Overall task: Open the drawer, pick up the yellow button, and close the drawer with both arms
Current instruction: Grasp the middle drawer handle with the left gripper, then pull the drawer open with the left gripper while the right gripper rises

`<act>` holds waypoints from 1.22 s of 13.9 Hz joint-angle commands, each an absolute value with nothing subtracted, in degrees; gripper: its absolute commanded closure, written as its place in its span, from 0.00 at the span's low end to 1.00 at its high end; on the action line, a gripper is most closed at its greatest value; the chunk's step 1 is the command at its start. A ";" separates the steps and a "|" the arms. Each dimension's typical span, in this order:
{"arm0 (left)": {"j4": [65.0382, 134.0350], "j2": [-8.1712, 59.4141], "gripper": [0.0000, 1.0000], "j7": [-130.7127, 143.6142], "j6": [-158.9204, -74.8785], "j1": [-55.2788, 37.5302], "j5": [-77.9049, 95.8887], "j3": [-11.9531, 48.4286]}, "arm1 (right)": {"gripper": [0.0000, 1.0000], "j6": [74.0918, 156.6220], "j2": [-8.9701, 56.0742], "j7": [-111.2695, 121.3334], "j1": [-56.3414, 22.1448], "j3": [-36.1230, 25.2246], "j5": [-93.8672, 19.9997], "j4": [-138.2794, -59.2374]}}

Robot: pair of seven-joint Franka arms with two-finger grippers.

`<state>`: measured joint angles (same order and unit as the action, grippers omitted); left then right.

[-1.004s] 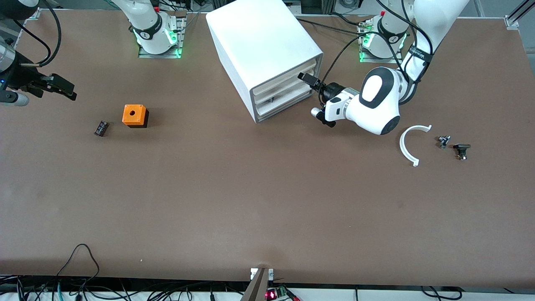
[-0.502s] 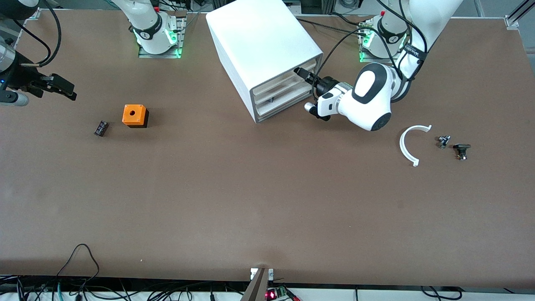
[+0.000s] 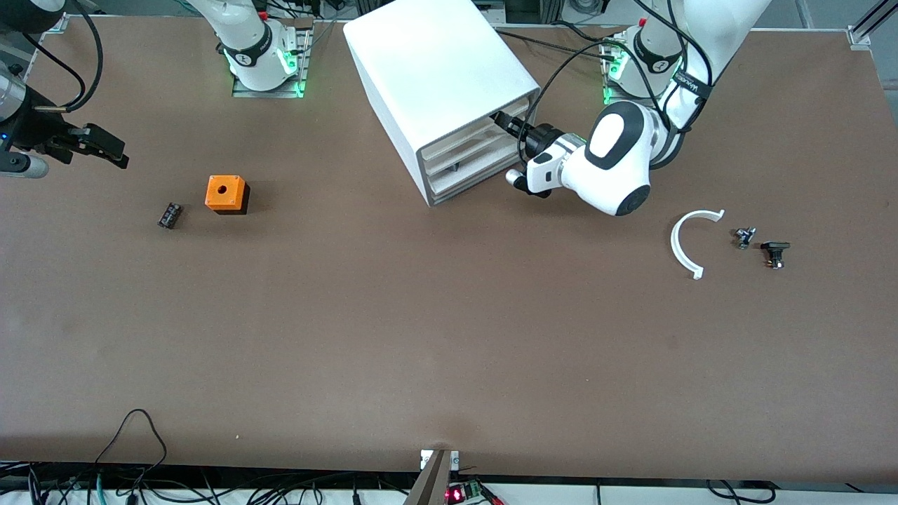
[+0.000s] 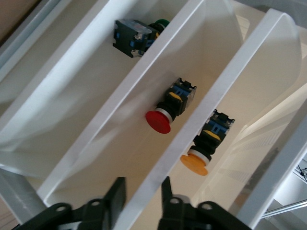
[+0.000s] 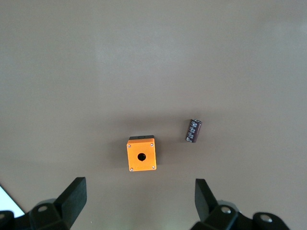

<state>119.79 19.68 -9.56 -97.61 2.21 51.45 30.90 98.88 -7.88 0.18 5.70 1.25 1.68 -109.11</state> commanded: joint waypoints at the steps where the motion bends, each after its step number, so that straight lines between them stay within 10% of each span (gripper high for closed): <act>1: 120.24 19.24 1.00 -12.28 -97.47 3.34 52.21 30.77 | 0.00 99.23 -8.53 0.26 5.63 1.14 0.70 -109.78; 11: 116.46 19.69 1.00 -16.70 -108.28 4.04 47.46 18.55 | 0.00 100.02 -4.76 -0.43 1.95 4.74 -1.93 -106.63; 12: 116.19 19.51 0.34 -16.35 -108.37 4.04 47.63 17.94 | 0.00 100.11 -3.09 -0.61 0.72 5.01 -1.93 -105.05; 13: 116.02 18.99 0.00 -16.87 -108.72 4.13 47.55 17.84 | 0.00 100.19 -0.64 -0.62 -0.34 5.10 -2.80 -102.94; 17: 114.79 15.04 0.00 -16.53 -112.83 5.10 41.87 17.75 | 0.00 101.16 11.04 0.53 -7.27 5.10 -5.80 -91.61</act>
